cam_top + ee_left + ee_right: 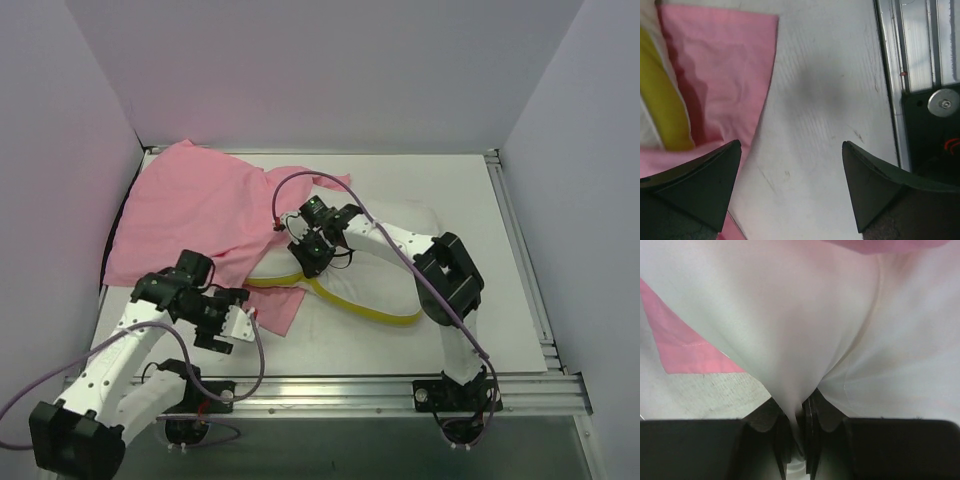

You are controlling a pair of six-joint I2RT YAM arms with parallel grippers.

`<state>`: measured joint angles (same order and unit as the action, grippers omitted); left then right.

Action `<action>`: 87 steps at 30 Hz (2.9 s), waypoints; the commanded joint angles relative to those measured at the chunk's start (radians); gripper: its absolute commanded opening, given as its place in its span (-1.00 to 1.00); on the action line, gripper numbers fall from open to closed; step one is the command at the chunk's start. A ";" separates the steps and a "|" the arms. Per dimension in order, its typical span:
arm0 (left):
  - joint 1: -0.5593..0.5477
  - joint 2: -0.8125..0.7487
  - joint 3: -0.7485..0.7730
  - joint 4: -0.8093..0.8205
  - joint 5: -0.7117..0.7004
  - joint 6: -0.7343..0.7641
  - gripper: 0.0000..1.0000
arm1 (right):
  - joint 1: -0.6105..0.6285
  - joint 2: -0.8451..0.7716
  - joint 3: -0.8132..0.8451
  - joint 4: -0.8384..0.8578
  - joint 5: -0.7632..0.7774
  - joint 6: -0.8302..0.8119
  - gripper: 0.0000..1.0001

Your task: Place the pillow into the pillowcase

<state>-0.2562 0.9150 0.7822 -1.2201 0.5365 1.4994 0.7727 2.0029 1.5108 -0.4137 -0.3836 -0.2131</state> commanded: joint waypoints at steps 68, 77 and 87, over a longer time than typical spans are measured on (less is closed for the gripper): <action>-0.294 0.775 0.609 0.550 -0.461 -1.312 0.11 | -0.543 -0.067 0.020 -0.152 -0.186 0.374 0.37; -0.486 0.906 0.739 0.576 -0.391 -1.318 -1.00 | -0.501 0.042 0.035 -0.163 -0.327 0.417 -0.49; -0.448 0.763 0.685 0.593 -0.567 -1.328 0.42 | -0.504 -0.041 -0.020 -0.166 -0.351 0.405 -0.70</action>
<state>-0.7486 1.7920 1.4906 -0.6418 0.0956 0.1822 0.2646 2.0380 1.5139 -0.5240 -0.7204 0.2085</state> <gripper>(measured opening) 0.632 0.141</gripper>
